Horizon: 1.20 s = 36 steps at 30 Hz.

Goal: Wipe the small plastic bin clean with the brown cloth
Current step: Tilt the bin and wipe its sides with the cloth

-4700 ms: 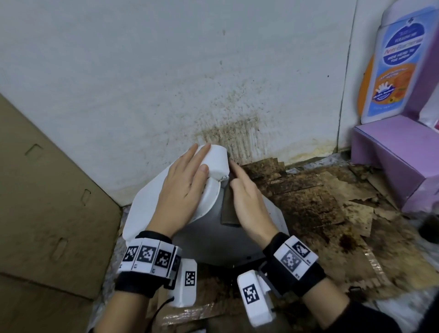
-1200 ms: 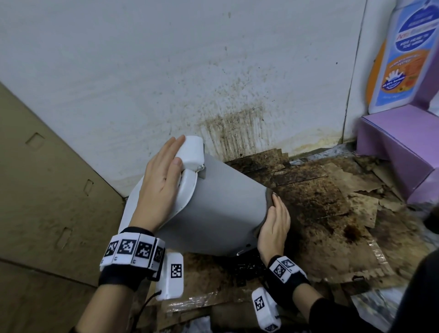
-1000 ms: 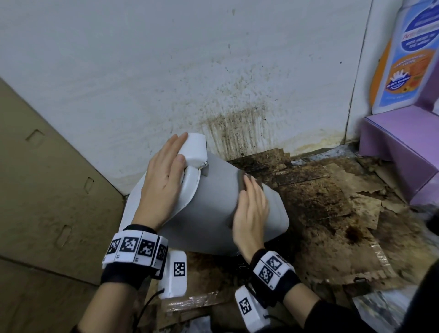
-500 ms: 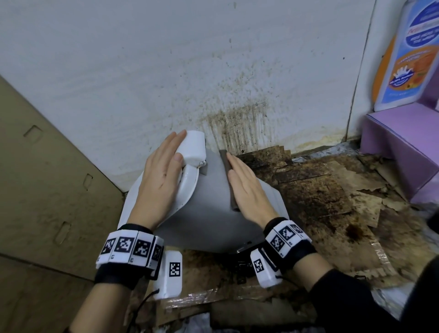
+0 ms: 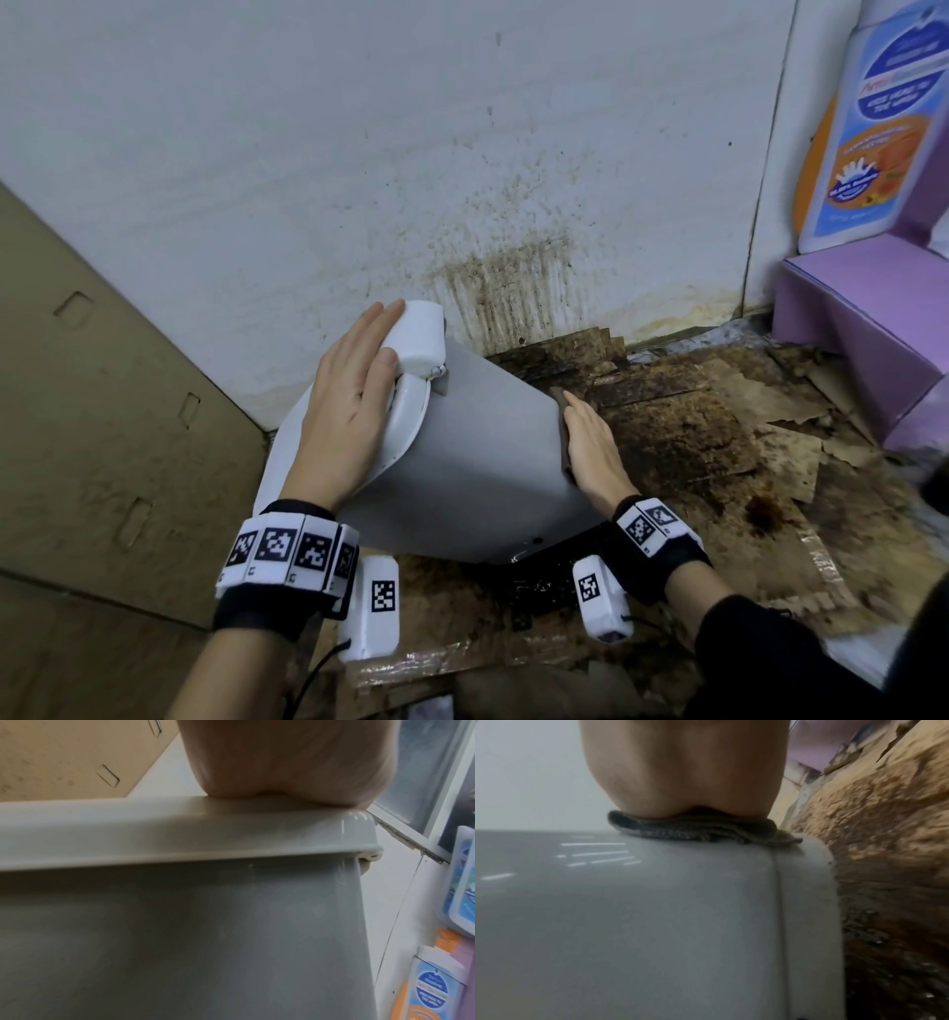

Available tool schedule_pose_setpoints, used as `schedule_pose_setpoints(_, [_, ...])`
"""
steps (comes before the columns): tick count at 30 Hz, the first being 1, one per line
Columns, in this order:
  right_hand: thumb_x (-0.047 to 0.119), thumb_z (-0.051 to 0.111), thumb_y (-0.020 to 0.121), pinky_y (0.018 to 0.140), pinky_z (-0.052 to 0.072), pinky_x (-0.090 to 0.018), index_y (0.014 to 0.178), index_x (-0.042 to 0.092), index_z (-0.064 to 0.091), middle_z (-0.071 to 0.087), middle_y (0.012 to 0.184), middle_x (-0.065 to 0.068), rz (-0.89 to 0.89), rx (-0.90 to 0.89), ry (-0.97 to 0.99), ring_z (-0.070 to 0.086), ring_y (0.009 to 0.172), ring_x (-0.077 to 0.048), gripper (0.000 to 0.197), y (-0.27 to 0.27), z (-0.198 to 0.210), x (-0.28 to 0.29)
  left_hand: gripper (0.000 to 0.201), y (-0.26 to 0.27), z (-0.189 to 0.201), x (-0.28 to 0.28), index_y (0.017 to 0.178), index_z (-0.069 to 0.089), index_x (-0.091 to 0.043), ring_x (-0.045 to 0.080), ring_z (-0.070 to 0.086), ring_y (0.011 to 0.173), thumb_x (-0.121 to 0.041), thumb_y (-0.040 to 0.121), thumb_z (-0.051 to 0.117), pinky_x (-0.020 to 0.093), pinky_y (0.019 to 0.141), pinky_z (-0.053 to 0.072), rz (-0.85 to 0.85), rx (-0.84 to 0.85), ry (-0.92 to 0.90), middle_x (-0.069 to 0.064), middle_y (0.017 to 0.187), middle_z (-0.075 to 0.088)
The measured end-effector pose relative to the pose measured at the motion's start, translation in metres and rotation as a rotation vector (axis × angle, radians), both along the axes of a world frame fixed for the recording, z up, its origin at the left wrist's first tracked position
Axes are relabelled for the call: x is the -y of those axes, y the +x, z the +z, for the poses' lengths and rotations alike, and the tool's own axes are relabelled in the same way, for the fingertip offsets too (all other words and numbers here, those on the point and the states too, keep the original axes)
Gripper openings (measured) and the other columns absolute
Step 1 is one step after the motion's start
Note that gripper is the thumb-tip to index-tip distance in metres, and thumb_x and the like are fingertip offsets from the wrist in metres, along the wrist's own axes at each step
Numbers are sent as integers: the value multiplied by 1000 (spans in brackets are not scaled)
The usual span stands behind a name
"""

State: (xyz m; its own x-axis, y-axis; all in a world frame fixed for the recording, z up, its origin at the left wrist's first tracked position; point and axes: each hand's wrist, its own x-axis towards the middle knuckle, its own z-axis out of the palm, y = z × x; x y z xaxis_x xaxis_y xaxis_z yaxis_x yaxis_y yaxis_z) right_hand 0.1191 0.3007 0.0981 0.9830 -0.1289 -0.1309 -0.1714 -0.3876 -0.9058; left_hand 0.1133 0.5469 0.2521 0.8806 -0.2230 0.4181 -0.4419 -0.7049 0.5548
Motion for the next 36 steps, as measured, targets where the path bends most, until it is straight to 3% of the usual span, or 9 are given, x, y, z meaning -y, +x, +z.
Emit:
schedule_pose_setpoints(5, [28,16,113,128,12,-38,162,22,26,25,168,5,65,186,44,18,155,-11,50,0,46,-38,44,-3,1,2,149,34,-54,-1,24,148,-51,106,23,25,120,17,-5,5,8,-19,163,32])
schedule_pose_setpoints(8, [25,14,113,129,6,-35,164,20,16,16,170,6,182,276,13,7,157,-9,51,-1,82,-63,43,-3,1,2,148,34,-55,-2,23,148,-50,107,23,22,119,16,-8,12,20,-19,163,31])
schedule_pose_setpoints(10, [26,11,112,129,5,-37,164,16,13,11,172,3,239,377,-56,4,159,-12,52,-1,87,-73,44,-3,0,-1,150,34,-52,-1,24,148,-50,107,24,24,120,17,0,11,13,-19,163,32])
schedule_pose_setpoints(13, [22,15,111,129,13,-41,160,7,25,18,171,-6,237,503,-123,12,159,-18,53,-2,68,-73,45,-4,0,-5,152,34,-49,-1,23,149,-48,108,24,27,121,18,4,-5,-3,-19,163,31])
schedule_pose_setpoints(17, [39,17,108,128,12,-30,163,23,24,24,168,11,164,403,-34,16,154,-2,58,0,49,-56,44,-4,0,-4,151,34,-50,-3,22,148,-45,108,26,26,120,17,3,-17,-5,-20,163,31])
schedule_pose_setpoints(23, [31,16,110,127,18,-41,162,22,25,25,169,5,38,182,-197,18,155,-11,54,0,-22,-10,40,-4,1,-3,144,31,-62,-5,22,147,-47,108,26,26,120,16,3,-24,-10,-23,162,30])
schedule_pose_setpoints(29, [27,25,112,127,12,-36,160,24,32,27,168,4,-79,-8,56,18,155,-15,49,-6,-21,6,41,-6,2,5,146,32,-59,-4,22,148,-47,108,27,28,121,18,-6,-9,-4,-22,162,31])
schedule_pose_setpoints(36, [32,21,109,128,12,-41,162,24,28,26,169,5,-75,110,35,18,156,-12,53,-4,9,-23,43,-4,1,3,148,33,-57,-2,23,148,-50,107,24,33,123,19,14,-12,-10,-22,163,31])
